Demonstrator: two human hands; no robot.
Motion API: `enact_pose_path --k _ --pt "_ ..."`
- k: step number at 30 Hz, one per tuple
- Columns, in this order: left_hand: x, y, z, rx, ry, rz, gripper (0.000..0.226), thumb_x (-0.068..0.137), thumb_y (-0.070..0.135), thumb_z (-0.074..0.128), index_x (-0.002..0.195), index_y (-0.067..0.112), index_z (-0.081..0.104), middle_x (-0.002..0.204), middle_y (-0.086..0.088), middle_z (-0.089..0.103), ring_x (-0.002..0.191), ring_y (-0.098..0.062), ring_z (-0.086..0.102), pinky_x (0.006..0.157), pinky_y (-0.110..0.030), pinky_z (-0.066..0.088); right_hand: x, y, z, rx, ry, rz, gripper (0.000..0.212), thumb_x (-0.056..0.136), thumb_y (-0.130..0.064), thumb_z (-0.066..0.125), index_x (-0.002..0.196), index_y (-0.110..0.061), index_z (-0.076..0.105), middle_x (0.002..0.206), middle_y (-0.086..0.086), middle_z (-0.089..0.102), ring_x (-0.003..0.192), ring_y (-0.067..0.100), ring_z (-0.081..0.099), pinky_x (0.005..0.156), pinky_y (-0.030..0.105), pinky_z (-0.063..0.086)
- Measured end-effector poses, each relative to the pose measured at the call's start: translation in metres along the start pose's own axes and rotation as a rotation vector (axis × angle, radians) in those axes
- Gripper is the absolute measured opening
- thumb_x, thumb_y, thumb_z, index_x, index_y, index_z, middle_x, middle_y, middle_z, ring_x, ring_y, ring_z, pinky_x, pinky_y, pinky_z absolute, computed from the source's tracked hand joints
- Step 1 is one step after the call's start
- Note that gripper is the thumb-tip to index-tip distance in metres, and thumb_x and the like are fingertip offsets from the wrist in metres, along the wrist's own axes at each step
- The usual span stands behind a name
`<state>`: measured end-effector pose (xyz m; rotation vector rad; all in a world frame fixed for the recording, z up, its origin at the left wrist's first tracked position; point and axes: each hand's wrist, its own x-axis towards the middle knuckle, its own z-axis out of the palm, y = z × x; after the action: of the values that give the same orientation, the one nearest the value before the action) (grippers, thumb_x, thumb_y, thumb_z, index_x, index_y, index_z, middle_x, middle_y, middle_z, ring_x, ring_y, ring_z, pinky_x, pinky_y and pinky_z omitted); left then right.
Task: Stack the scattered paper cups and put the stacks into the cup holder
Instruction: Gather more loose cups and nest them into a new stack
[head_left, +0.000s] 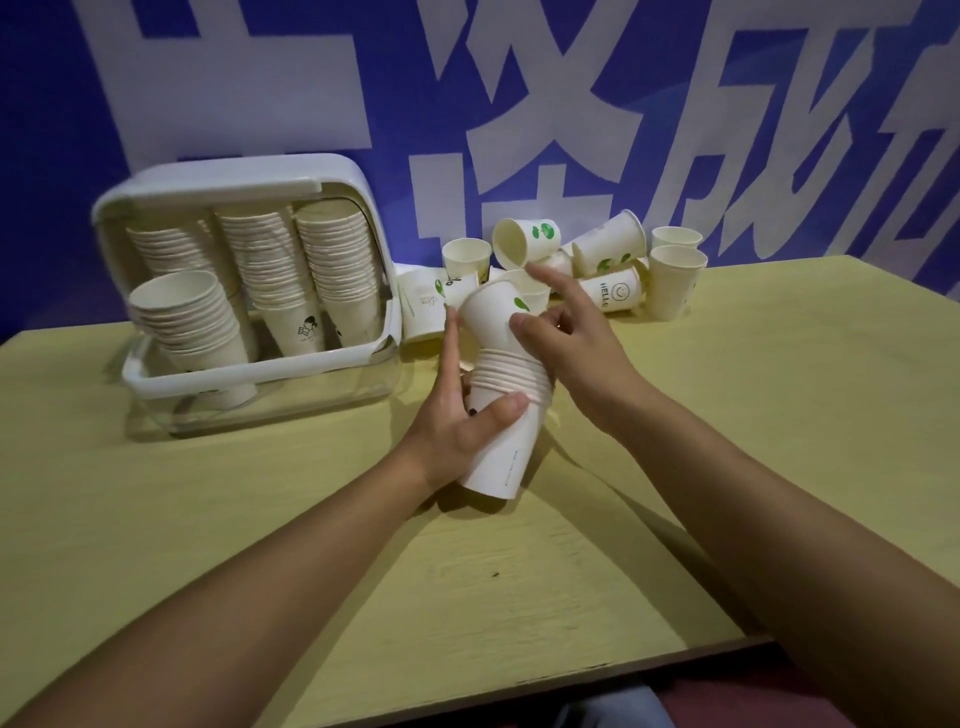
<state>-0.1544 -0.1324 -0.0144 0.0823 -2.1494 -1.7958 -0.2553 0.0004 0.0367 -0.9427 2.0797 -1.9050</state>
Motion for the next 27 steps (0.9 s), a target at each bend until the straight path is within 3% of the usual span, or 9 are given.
enact_pose_path --k 3,6,12,15,17,19,22,25,27 --pt "-0.010 0.001 -0.015 0.045 0.059 -0.013 0.123 0.063 0.062 0.078 0.148 0.063 -0.011 0.132 -0.010 0.064 0.109 -0.022 0.070 0.093 -0.057 0.056 0.003 -0.001 0.014 -0.013 -0.106 0.017 0.039 0.093 -0.032 0.068 0.130 -0.036 0.055 0.105 0.020 0.059 0.098 0.033 0.063 0.087 0.041 0.057" --pt "-0.019 -0.003 -0.027 -0.039 0.113 -0.052 0.124 0.062 0.057 0.079 0.151 0.060 -0.008 0.126 -0.005 0.067 0.103 -0.022 0.073 0.091 -0.058 0.057 0.008 -0.001 0.027 -0.035 -0.171 -0.021 0.048 0.092 -0.030 0.070 0.132 -0.042 0.047 0.088 0.007 0.054 0.083 0.015 0.058 0.076 0.027 0.054" --pt "-0.018 -0.003 -0.037 -0.098 0.099 -0.040 0.107 0.065 0.048 0.080 0.136 0.076 0.006 0.128 -0.004 0.067 0.105 -0.028 0.072 0.088 -0.055 0.058 0.012 0.004 0.034 0.024 -0.221 -0.001 0.040 0.092 -0.027 0.071 0.129 -0.038 0.059 0.088 0.008 0.052 0.081 0.014 0.054 0.070 0.019 0.049" --pt "-0.017 -0.005 -0.036 -0.102 0.105 -0.037 0.100 0.066 0.046 0.081 0.145 0.060 0.023 0.125 -0.008 0.068 0.101 -0.031 0.072 0.083 -0.052 0.060 0.010 0.012 0.031 0.071 -0.184 -0.039 0.021 0.095 -0.024 0.068 0.114 -0.032 0.070 0.098 0.013 0.066 0.088 0.019 0.062 0.080 0.031 0.055" --pt "-0.016 -0.006 -0.038 -0.060 0.161 -0.009 0.084 0.064 0.048 0.080 0.137 0.050 0.038 0.120 -0.010 0.068 0.099 -0.032 0.072 0.080 -0.050 0.061 0.009 0.015 0.025 0.023 -0.176 -0.066 0.010 0.095 -0.022 0.066 0.096 -0.023 0.075 0.096 0.004 0.072 0.089 0.016 0.065 0.085 0.037 0.055" --pt "-0.016 -0.004 -0.040 -0.004 0.216 -0.008 0.068 0.060 0.053 0.080 0.120 0.054 0.047 0.113 -0.011 0.069 0.096 -0.031 0.071 0.076 -0.047 0.061 0.009 0.018 0.020 -0.082 -0.153 -0.110 0.013 0.095 -0.025 0.066 0.088 -0.025 0.076 0.091 -0.003 0.071 0.087 0.012 0.065 0.081 0.033 0.054" --pt "-0.017 -0.002 -0.041 0.028 0.252 -0.021 0.057 0.056 0.057 0.078 0.105 0.060 0.048 0.109 -0.007 0.070 0.091 -0.021 0.072 0.067 -0.031 0.060 0.013 0.026 0.013 -0.314 -0.063 -0.253 0.013 0.097 -0.029 0.063 0.101 -0.034 0.074 0.101 -0.008 0.069 0.096 0.011 0.062 0.083 0.027 0.050" --pt "-0.018 0.001 -0.041 0.046 0.248 -0.026 0.060 0.055 0.058 0.078 0.108 0.058 0.049 0.110 -0.004 0.070 0.087 -0.008 0.071 0.063 -0.021 0.055 0.028 0.041 -0.003 -0.922 0.025 -0.336 0.026 0.094 -0.031 0.064 0.120 -0.029 0.069 0.124 -0.006 0.066 0.121 0.016 0.052 0.101 0.034 0.038" --pt "-0.019 0.001 -0.041 0.039 0.248 -0.028 0.064 0.056 0.058 0.078 0.113 0.053 0.050 0.112 -0.004 0.070 0.088 -0.009 0.071 0.064 -0.021 0.055 0.034 0.047 -0.014 -1.147 0.024 -0.239 0.034 0.094 -0.034 0.062 0.128 -0.029 0.063 0.138 -0.006 0.060 0.134 0.020 0.044 0.111 0.044 0.027"
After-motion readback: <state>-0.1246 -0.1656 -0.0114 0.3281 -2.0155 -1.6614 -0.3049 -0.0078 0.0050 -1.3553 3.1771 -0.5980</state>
